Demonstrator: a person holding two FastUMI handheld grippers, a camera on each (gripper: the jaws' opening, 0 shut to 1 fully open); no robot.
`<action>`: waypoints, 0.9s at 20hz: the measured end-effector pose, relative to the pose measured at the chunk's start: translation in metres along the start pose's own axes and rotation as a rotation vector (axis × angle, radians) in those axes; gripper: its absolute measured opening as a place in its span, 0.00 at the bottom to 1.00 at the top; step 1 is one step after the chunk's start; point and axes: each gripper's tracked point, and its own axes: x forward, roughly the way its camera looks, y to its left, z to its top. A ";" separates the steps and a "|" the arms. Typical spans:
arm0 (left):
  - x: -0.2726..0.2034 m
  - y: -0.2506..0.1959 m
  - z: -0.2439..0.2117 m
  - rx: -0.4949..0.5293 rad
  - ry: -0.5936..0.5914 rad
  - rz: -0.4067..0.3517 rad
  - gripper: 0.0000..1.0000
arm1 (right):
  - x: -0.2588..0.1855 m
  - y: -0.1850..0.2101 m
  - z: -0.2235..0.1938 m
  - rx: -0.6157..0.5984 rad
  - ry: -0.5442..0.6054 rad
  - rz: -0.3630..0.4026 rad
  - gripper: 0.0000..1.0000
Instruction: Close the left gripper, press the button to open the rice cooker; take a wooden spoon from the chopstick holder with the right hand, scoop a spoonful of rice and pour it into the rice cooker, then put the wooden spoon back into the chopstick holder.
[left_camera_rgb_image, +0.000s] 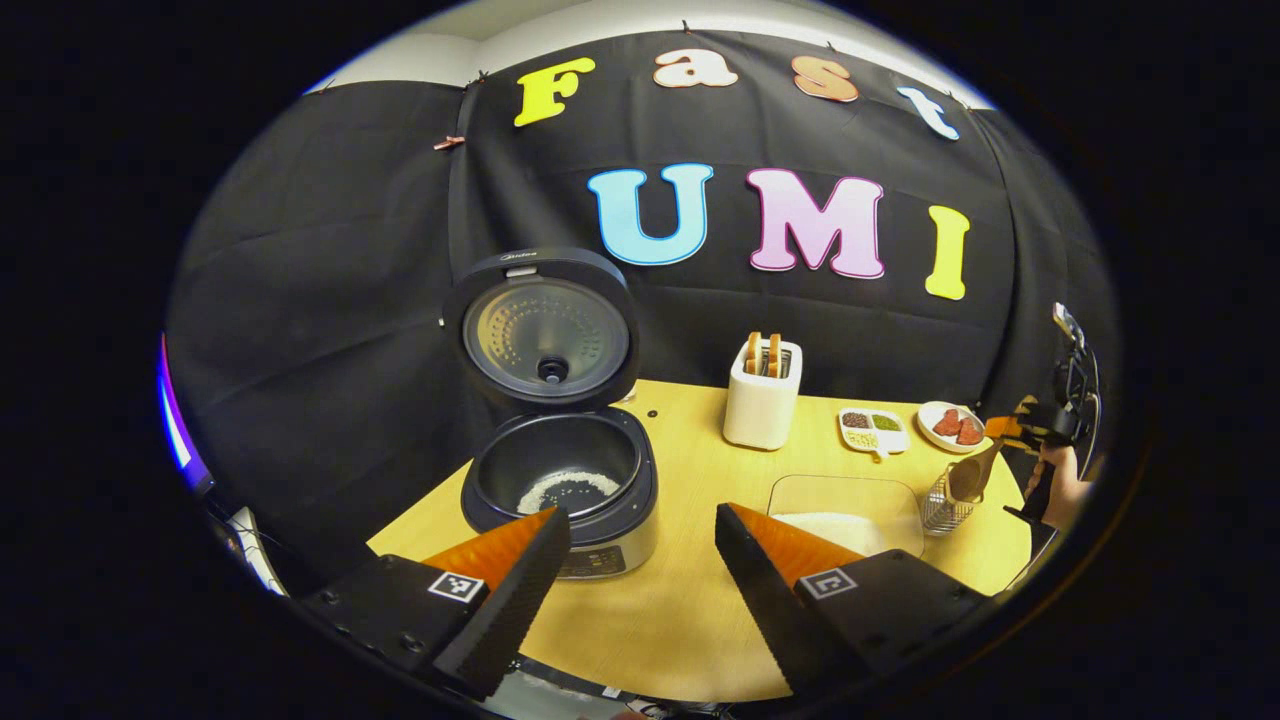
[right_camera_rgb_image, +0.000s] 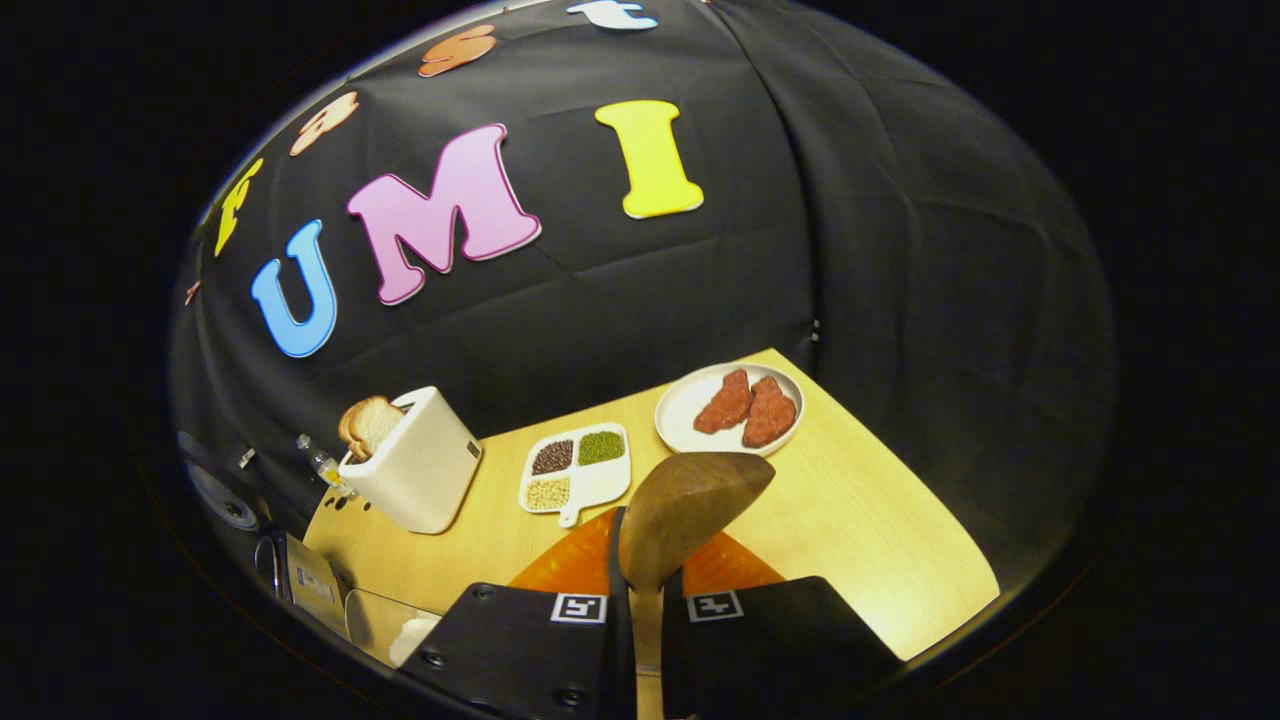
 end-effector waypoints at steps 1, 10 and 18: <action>-0.001 0.000 -0.002 0.001 0.003 -0.004 0.98 | -0.007 0.006 0.011 -0.027 -0.027 0.009 0.14; 0.001 0.021 -0.022 -0.059 -0.004 -0.065 0.98 | -0.072 0.113 0.027 -0.105 -0.093 0.194 0.14; 0.011 0.046 -0.042 -0.095 0.034 -0.099 0.95 | -0.092 0.177 -0.013 -0.098 -0.082 0.294 0.14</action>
